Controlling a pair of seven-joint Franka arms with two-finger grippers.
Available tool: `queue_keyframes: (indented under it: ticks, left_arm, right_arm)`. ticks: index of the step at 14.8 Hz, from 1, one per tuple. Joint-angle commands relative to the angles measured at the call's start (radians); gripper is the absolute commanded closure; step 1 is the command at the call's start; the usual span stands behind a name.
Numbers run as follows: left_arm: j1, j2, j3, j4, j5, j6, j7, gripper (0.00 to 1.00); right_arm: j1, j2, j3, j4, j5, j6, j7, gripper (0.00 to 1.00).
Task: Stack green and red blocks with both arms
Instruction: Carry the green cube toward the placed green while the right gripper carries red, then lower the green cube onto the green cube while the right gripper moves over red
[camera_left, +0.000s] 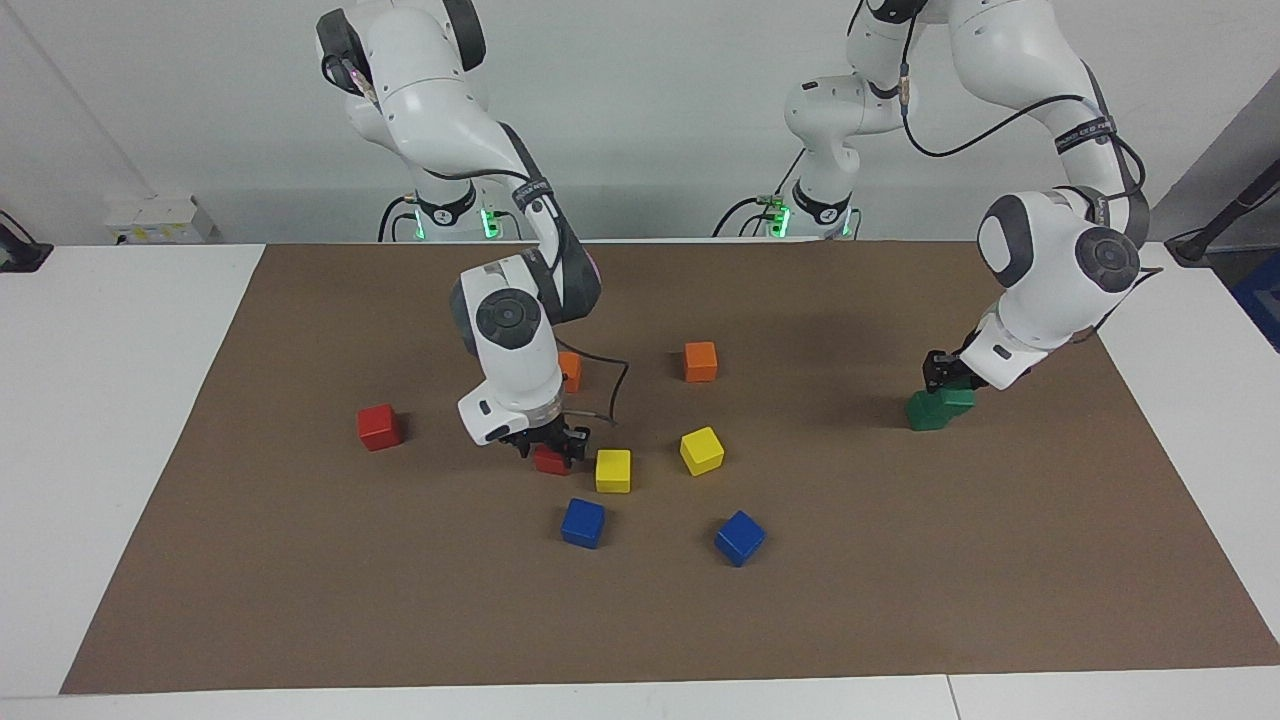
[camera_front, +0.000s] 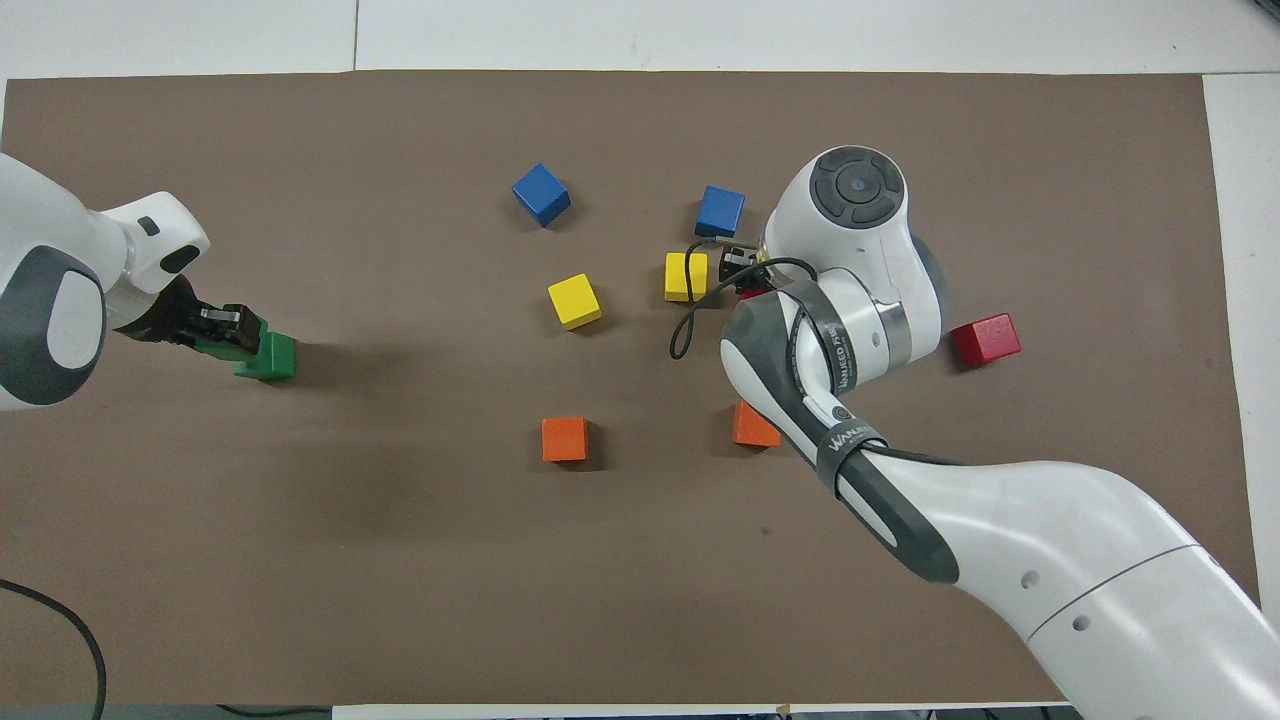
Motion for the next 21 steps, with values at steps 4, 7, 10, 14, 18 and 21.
queue_keyframes:
  ticks: [4, 7, 10, 14, 18, 21]
  left_arm:
    - [0.024, -0.052, -0.007, -0.073, -0.015, 0.04, 0.013, 1.0]
    - [0.016, -0.058, -0.007, -0.093, -0.015, 0.066, -0.027, 1.0]
    - [0.018, -0.069, -0.007, -0.124, -0.017, 0.094, -0.027, 1.0]
    - [0.019, -0.07, -0.007, -0.128, -0.017, 0.098, -0.03, 1.0]
    - [0.019, -0.072, -0.007, -0.13, -0.017, 0.098, -0.029, 1.0]
    - [0.019, -0.072, -0.007, -0.13, -0.017, 0.101, -0.029, 1.0]
  right_arm:
    - [-0.029, -0.033, -0.004, 0.019, -0.018, -0.029, -0.059, 1.0]
    - [-0.153, -0.036, -0.003, 0.171, -0.053, -0.17, -0.342, 1.0]
    - [-0.241, -0.059, -0.003, 0.183, -0.055, -0.165, -0.538, 1.0]
    - [-0.31, -0.191, -0.001, -0.011, -0.052, -0.094, -0.7, 1.0]
    - [-0.332, -0.323, -0.003, -0.217, -0.052, 0.0, -0.722, 1.0]
    - [-0.361, -0.373, -0.001, -0.287, -0.041, 0.008, -0.785, 1.0]
